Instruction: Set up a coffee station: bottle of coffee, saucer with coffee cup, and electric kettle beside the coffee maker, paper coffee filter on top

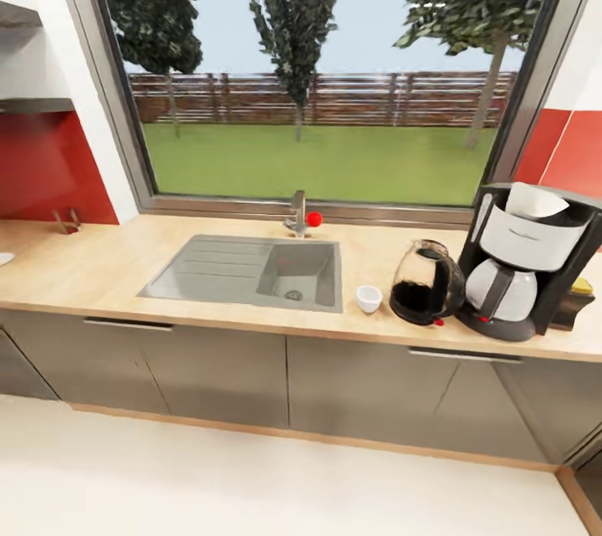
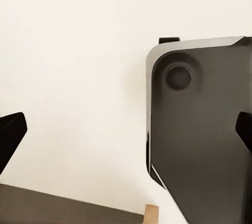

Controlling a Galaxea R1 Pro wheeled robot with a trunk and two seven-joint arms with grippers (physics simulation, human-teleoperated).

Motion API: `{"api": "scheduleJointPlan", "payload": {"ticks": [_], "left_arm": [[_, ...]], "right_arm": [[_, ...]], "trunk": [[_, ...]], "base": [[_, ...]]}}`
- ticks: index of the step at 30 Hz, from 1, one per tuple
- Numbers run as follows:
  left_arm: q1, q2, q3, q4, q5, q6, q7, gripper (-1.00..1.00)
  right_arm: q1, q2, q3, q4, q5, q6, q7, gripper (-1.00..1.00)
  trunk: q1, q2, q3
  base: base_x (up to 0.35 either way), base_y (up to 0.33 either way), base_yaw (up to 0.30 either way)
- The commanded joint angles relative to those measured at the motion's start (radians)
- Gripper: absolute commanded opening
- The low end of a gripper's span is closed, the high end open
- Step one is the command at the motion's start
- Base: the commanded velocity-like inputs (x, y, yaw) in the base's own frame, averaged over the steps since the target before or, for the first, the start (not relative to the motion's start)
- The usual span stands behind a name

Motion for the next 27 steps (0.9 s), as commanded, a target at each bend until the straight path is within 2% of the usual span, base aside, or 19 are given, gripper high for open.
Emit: {"api": "scheduleJointPlan", "payload": {"ticks": [1,12,27], "left_arm": [[0.000,0.000,-0.009,0.000,0.007,-0.002,0.002,1.00],[0.000,-0.003,-0.009,-0.003,0.007,-0.002,0.001,1.00],[0.000,-0.004,-0.007,-0.004,0.006,-0.002,0.001,1.00]], "right_arm": [[0.001,0.000,-0.009,-0.003,0.008,-0.001,0.005,1.00],[0.001,0.000,-0.009,-0.003,0.007,-0.001,0.005,1.00],[0.001,0.000,-0.009,-0.002,0.008,-0.001,0.005,1.00]], "trunk": [[0.001,-0.002,-0.002],[0.001,-0.002,-0.002],[0.001,-0.002,-0.002]], "base": [[0.088,0.334,0.275],[0.095,0.334,0.277],[0.156,0.327,0.277]]}}
